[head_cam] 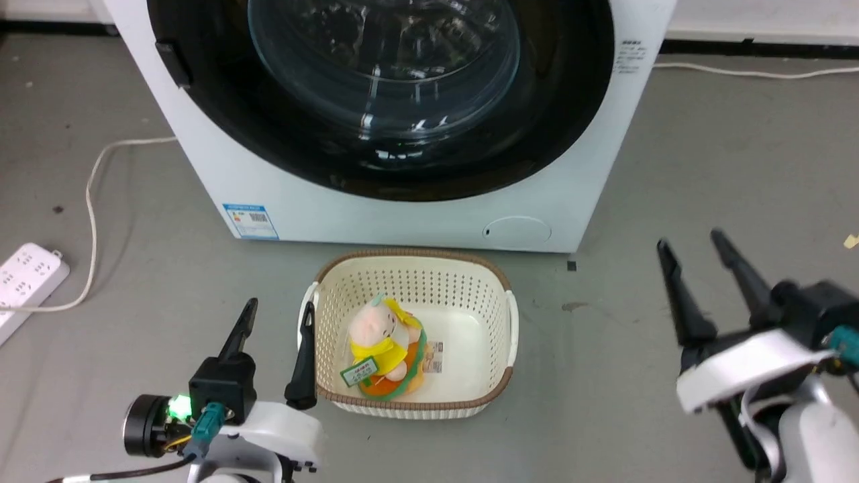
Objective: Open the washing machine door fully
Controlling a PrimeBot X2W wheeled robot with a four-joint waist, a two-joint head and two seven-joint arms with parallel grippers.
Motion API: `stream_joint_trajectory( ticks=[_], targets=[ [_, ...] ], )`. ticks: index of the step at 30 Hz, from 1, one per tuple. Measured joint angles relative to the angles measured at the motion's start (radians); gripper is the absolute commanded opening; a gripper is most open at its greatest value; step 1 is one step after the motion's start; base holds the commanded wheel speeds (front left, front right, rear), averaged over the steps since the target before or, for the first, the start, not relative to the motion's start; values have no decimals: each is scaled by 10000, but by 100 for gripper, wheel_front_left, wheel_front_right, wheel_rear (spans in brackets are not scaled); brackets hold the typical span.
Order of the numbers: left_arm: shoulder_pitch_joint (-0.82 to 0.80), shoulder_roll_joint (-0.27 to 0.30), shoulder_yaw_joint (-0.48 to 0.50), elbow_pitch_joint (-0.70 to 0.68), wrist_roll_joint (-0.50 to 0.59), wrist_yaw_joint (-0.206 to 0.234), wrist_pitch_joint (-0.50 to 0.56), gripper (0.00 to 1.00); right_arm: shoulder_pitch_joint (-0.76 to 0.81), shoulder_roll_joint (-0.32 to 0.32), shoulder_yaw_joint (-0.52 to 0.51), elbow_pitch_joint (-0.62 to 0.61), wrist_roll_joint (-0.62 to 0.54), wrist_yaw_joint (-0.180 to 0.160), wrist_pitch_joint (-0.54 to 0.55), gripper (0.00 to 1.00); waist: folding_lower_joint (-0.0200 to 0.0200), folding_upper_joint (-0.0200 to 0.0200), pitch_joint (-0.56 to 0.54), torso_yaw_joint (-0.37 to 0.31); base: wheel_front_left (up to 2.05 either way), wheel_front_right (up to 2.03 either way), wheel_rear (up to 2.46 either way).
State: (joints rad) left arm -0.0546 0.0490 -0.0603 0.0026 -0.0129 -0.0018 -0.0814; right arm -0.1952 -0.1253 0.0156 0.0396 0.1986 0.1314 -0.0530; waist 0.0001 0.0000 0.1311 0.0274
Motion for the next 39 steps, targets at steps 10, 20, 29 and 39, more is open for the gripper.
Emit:
stream_joint_trajectory(
  ticks=[10,20,29,39],
  targets=[
    [-356,0,-194,-69,-21,23,-203,100,-1501,-155,-178,387,1396,0,345,100,0,0,578,186,0,0,0],
    [-530,2,-305,-123,-113,86,-418,100,-2672,-151,-462,1112,2754,-2,817,0,0,1,938,404,0,0,0],
    [-746,0,-512,-257,-169,90,-623,100,-4575,-178,-1300,2591,4567,-2,1799,0,0,0,1492,614,0,0,0],
    [-1067,2,-604,-324,-171,92,-849,100,-6949,-188,-2305,4600,5996,-4,2560,0,0,0,2111,830,0,0,0]
  ],
)
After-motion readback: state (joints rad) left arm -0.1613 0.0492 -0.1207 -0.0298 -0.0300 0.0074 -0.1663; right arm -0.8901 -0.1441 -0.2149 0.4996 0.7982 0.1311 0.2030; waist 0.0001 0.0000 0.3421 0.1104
